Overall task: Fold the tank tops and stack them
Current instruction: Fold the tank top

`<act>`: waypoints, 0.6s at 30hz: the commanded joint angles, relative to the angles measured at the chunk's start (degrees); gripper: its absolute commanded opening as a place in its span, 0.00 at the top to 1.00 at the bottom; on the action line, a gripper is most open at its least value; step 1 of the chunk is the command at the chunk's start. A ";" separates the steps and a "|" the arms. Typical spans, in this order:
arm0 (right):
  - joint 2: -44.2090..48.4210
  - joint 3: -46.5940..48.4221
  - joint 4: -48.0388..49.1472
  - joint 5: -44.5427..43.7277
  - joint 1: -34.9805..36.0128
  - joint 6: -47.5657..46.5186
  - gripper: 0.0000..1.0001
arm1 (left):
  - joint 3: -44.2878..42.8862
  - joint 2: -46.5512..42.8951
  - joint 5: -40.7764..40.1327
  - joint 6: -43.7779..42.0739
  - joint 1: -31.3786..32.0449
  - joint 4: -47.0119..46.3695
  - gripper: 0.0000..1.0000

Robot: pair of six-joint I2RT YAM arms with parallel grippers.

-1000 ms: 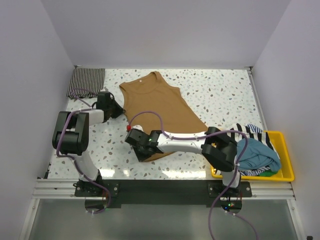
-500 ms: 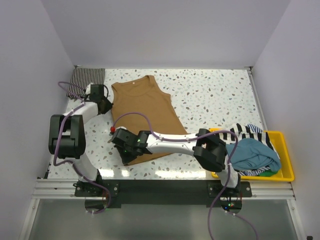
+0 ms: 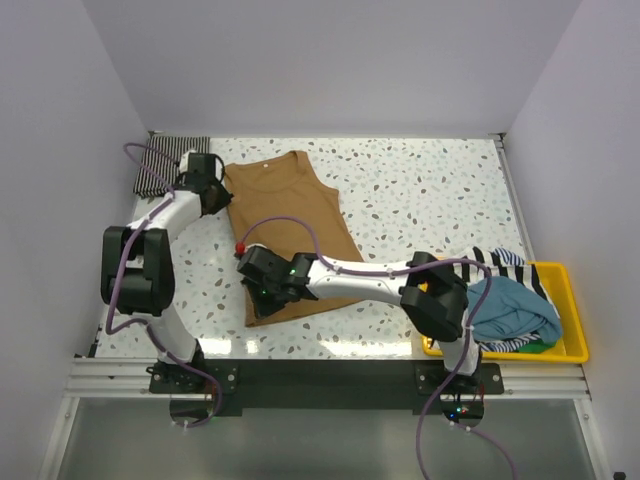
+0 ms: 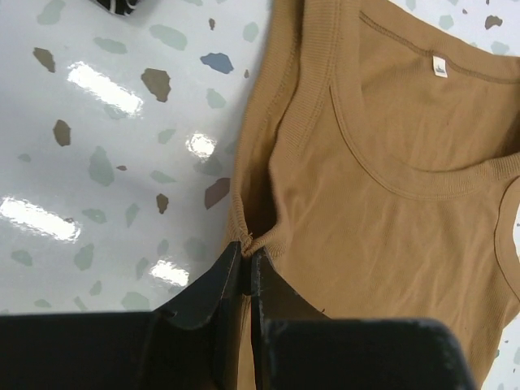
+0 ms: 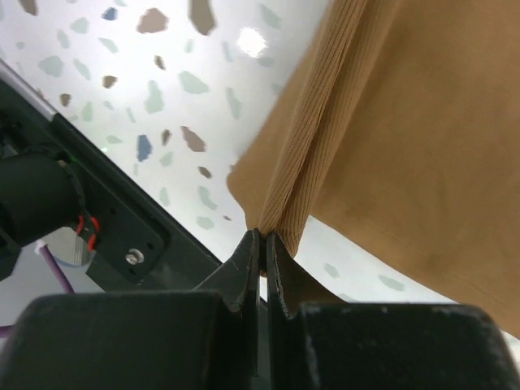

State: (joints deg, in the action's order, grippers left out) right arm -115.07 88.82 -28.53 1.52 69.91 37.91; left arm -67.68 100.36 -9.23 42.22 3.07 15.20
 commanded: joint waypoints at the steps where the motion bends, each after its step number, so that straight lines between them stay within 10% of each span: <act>1: 5.90 -3.99 1.37 2.00 -1.53 0.23 1.00 | -3.68 1.59 -1.75 -1.35 1.49 -0.44 1.00; 18: 14.52 -20.42 7.09 1.65 -7.50 2.17 1.00 | -12.21 9.33 -4.47 -1.44 9.14 2.46 1.00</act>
State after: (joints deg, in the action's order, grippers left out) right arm -103.79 70.67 -23.05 2.48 63.09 39.11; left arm -76.66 108.66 -11.03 42.15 11.18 18.28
